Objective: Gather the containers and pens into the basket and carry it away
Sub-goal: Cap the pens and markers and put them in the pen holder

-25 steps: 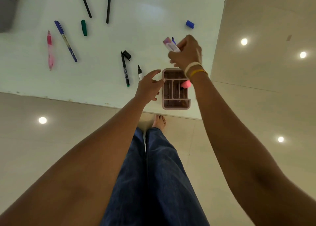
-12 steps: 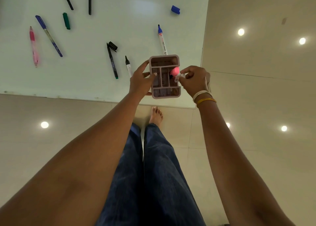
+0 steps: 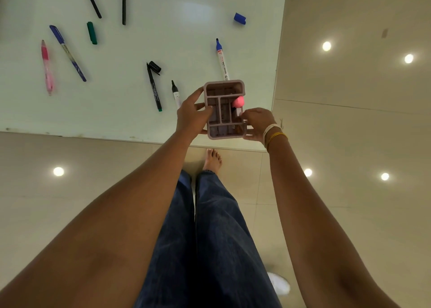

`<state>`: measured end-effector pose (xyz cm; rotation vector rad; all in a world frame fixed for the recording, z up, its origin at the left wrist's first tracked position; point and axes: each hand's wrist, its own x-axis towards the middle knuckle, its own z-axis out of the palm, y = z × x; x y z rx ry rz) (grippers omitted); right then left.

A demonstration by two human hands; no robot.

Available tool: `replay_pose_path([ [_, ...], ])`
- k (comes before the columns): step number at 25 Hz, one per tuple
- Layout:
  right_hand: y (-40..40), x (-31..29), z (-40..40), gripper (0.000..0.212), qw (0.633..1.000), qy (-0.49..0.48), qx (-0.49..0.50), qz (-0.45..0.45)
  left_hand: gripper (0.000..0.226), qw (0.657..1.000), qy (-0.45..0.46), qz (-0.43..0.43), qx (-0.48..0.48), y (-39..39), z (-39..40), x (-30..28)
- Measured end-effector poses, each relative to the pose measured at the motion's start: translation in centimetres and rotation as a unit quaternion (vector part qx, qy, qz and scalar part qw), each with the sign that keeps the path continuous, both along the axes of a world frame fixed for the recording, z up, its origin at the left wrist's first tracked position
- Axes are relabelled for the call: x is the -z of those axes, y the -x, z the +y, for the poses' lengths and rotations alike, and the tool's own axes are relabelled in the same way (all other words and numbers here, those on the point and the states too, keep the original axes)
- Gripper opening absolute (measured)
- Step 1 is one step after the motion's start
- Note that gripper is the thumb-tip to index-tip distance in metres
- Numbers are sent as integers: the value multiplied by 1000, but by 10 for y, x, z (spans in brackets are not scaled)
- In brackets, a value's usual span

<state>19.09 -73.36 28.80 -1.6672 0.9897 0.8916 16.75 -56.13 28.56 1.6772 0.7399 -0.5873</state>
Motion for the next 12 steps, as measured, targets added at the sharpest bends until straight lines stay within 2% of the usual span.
replay_pose_path([
  [4,1,-2,25,21,999,-40,-5,-3,59,997,-48,-18,-56,7,12,-1],
  [7,-13,2,41,19,998,-37,-44,-13,59,993,-45,-18,-110,8,27,3],
  [10,-39,12,47,7,983,82,-160,-33,48,992,-64,-30,-105,-1,35,2],
  [12,-61,11,53,13,963,182,-160,-114,40,988,-119,-59,-84,-10,36,-2],
])
